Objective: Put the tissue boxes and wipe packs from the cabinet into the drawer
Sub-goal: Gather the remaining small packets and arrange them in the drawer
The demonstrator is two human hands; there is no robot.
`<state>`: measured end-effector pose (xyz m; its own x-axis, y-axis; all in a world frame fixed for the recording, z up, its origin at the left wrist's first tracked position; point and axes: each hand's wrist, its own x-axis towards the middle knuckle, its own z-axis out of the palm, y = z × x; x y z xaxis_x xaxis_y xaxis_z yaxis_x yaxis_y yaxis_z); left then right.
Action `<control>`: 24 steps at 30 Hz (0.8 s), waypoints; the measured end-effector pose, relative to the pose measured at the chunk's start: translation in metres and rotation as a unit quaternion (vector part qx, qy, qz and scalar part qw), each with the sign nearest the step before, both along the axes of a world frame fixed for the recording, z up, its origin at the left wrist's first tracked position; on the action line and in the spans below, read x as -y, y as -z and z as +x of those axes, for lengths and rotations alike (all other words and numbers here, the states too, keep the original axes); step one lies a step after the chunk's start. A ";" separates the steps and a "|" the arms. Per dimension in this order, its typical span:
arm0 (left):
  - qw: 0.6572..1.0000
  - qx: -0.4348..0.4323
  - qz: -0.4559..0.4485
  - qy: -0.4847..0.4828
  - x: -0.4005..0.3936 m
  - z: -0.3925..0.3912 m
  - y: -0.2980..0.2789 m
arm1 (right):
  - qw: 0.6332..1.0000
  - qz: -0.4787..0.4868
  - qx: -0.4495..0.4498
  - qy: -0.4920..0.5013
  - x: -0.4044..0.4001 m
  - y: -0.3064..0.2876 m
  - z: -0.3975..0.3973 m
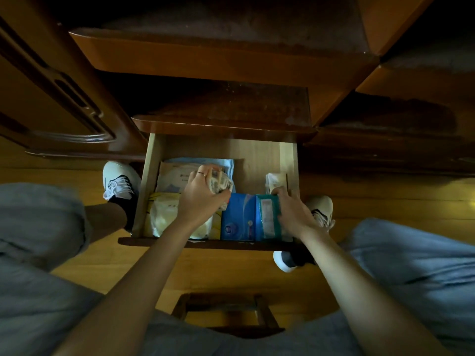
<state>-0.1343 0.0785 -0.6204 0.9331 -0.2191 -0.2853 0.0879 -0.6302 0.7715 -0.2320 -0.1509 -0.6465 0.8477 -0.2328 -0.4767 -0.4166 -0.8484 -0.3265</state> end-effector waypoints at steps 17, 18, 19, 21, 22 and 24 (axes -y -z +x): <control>0.973 0.021 0.004 -0.232 -0.040 0.028 -0.011 | 0.961 0.159 0.136 0.180 -0.029 -0.026 0.075; 0.968 0.017 0.003 -0.251 -0.047 0.029 -0.011 | 0.935 0.210 0.153 0.241 -0.039 -0.023 0.088; 0.964 0.014 0.000 -0.266 -0.053 0.029 -0.012 | 0.910 0.256 0.150 0.289 -0.052 -0.018 0.099; 0.957 0.003 -0.015 -0.288 -0.065 0.031 -0.014 | 0.865 0.349 0.101 0.347 -0.079 -0.005 0.120; 0.954 -0.006 -0.024 -0.300 -0.071 0.032 -0.014 | 0.851 0.376 0.075 0.358 -0.093 0.003 0.129; 0.945 -0.023 -0.033 -0.325 -0.082 0.034 -0.014 | 0.870 0.366 0.043 0.327 -0.118 0.019 0.144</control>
